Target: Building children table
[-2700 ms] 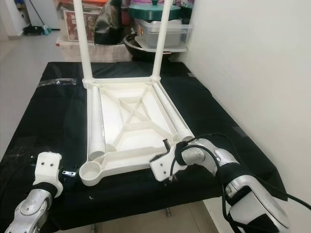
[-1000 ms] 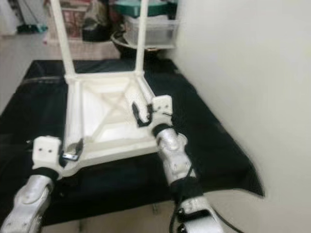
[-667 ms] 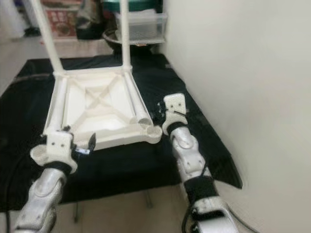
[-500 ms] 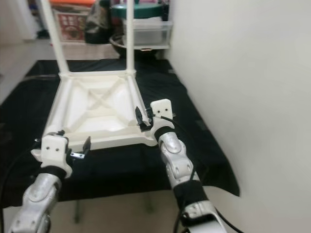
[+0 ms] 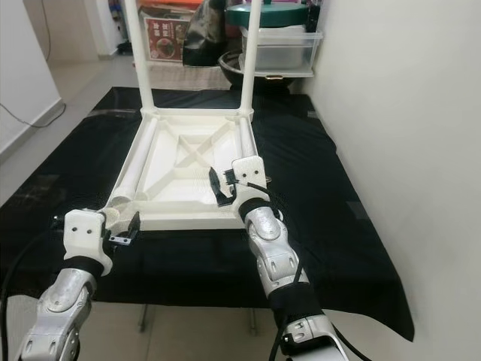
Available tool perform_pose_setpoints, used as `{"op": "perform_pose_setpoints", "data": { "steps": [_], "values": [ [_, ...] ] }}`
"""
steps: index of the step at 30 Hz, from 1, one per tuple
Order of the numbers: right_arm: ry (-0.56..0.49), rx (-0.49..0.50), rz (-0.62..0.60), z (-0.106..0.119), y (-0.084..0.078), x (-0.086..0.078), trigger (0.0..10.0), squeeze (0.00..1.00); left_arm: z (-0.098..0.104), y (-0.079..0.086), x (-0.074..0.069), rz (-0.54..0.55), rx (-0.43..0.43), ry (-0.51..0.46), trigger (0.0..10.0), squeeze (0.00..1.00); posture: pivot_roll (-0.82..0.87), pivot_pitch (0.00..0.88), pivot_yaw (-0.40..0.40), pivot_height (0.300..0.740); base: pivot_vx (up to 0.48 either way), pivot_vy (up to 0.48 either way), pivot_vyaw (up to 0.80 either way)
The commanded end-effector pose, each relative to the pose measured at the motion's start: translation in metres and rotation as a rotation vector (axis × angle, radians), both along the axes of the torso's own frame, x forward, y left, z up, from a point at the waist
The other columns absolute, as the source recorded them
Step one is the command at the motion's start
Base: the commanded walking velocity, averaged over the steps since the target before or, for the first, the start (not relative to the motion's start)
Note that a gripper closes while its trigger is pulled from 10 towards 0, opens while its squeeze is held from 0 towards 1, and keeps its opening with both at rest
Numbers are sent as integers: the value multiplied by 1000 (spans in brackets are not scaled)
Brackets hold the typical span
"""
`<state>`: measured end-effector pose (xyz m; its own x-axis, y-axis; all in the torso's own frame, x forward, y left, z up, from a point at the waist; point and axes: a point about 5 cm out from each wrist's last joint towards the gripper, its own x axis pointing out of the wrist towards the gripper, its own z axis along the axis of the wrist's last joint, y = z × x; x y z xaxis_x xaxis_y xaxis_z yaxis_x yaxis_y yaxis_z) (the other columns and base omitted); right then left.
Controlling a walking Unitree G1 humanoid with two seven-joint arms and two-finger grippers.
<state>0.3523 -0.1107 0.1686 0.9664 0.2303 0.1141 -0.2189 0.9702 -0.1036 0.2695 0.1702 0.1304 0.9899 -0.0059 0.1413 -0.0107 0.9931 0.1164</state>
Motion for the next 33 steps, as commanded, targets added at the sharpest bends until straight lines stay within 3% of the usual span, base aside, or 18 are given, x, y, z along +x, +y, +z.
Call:
{"op": "perform_pose_setpoints", "data": {
  "steps": [1, 8, 18, 22, 29, 31, 33],
  "values": [
    [13, -2, -8, -2, -1, 0, 10000, 0, -2, 2, 1, 9, -5, 4, 10000, 0, 56, 0, -46, 740, 337, 0, 0],
    [8, -16, 0, -2, 2, 0, 10000, 0, 0, 1, 1, 10, -7, -5, 10000, 0, 66, 0, -49, 740, 381, 0, 0],
    [14, -37, 5, -3, 2, 0, 10000, 0, 0, 1, 1, 6, -3, -3, 10000, 0, 67, 0, -51, 740, 381, 0, 560],
    [14, -16, -2, -2, 1, 0, 10000, 0, 1, -1, 2, 1, -7, -8, 10000, 0, 59, 0, -46, 740, 0, 0, 0],
    [4, -106, 39, -3, -13, -7, 10000, 0, -4, -7, 1, -8, -11, 4, 10000, 0, 39, 0, -44, 740, 0, 0, 0],
    [-7, -238, 178, -4, -24, -24, 10000, 0, -6, -7, 0, -7, -12, 10, 10000, 0, 25, 0, -38, 740, 0, 0, 0],
    [-6, -281, 236, -4, -26, -31, 10000, 0, -6, -7, 0, -6, -12, 12, 10000, 0, 25, 0, -38, 740, 0, 0, 0]
  ]
}}
